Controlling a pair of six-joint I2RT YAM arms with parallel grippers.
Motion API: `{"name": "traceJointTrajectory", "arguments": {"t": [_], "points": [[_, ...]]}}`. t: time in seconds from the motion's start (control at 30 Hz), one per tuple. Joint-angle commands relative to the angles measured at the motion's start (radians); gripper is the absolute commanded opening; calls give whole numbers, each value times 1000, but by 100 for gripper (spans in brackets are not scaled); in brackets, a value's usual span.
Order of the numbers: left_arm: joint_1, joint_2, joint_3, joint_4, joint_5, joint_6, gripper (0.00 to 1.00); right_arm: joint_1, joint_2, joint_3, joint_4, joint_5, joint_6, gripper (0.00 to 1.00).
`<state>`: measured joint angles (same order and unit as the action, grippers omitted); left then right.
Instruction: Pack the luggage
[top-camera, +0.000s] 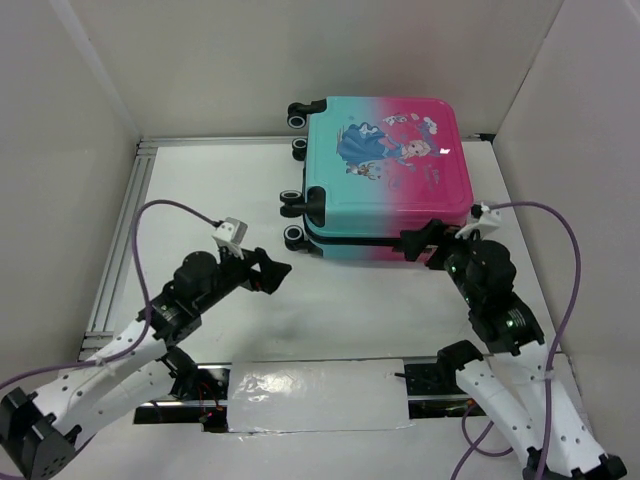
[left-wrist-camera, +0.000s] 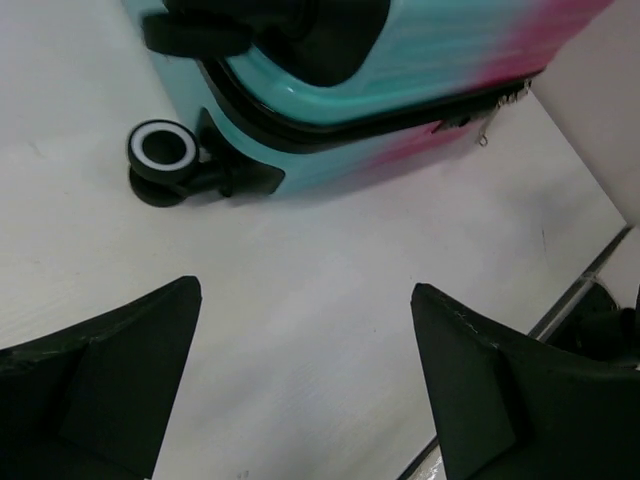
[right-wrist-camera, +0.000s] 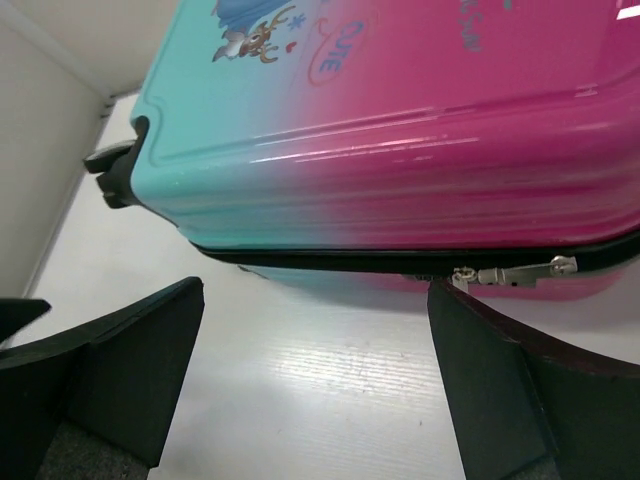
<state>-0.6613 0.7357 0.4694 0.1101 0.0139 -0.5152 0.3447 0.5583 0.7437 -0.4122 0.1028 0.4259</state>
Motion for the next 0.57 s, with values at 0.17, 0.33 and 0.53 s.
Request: {"name": "traceJointTrajectory", "arguments": {"t": [0.17,0.33,0.53], "points": [[26,-88,215,-391,-135,-43,99,8,-280,-133,-69,-9,91,100],[26,-165,181,-454,-184,-32,99,8,-376,-170,-79,-25,131,100],[26,-288,120,-454,-193,-92,99,8,-386,-152,-88,-25,131,100]]}}
